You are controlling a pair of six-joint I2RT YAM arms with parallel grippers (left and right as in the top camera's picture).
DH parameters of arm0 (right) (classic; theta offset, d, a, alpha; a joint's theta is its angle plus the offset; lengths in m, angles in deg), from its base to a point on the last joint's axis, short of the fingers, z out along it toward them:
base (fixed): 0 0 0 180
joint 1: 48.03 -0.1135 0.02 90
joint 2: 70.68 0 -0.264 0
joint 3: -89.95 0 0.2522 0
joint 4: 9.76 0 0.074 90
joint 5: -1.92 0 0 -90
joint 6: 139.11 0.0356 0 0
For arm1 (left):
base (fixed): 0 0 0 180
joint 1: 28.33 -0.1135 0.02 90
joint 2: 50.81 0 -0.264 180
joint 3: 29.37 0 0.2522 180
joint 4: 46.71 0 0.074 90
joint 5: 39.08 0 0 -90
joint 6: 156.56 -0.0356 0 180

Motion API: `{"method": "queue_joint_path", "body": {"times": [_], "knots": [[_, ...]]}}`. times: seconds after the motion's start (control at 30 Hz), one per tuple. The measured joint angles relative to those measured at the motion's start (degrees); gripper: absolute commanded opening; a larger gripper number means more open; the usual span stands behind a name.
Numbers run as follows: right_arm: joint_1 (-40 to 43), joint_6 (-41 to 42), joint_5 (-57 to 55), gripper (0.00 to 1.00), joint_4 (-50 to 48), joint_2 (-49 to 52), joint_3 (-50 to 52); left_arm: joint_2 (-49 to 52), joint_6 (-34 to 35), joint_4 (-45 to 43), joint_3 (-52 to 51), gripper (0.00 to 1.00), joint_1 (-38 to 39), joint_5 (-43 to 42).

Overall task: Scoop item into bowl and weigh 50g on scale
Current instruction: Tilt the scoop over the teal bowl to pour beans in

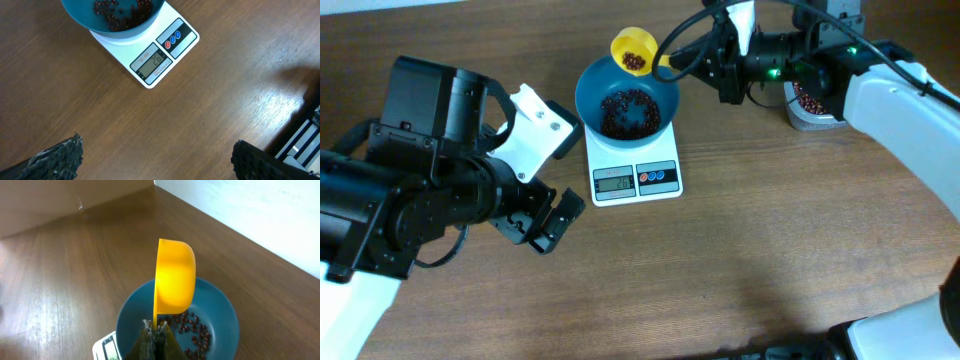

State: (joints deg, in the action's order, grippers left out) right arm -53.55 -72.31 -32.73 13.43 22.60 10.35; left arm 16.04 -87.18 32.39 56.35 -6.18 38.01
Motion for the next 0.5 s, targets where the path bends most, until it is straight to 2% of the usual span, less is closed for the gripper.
{"method": "queue_joint_path", "body": {"times": [0.37,0.5], "knots": [[0.00,-9.70,-0.24,0.04,0.17,3.93,0.00,0.00,0.00,0.00,0.00,0.99,0.00,0.00],[0.00,-13.31,0.92,0.04,-3.28,3.93,0.00,0.00,0.00,0.02,0.00,0.99,0.00,0.00]]}}
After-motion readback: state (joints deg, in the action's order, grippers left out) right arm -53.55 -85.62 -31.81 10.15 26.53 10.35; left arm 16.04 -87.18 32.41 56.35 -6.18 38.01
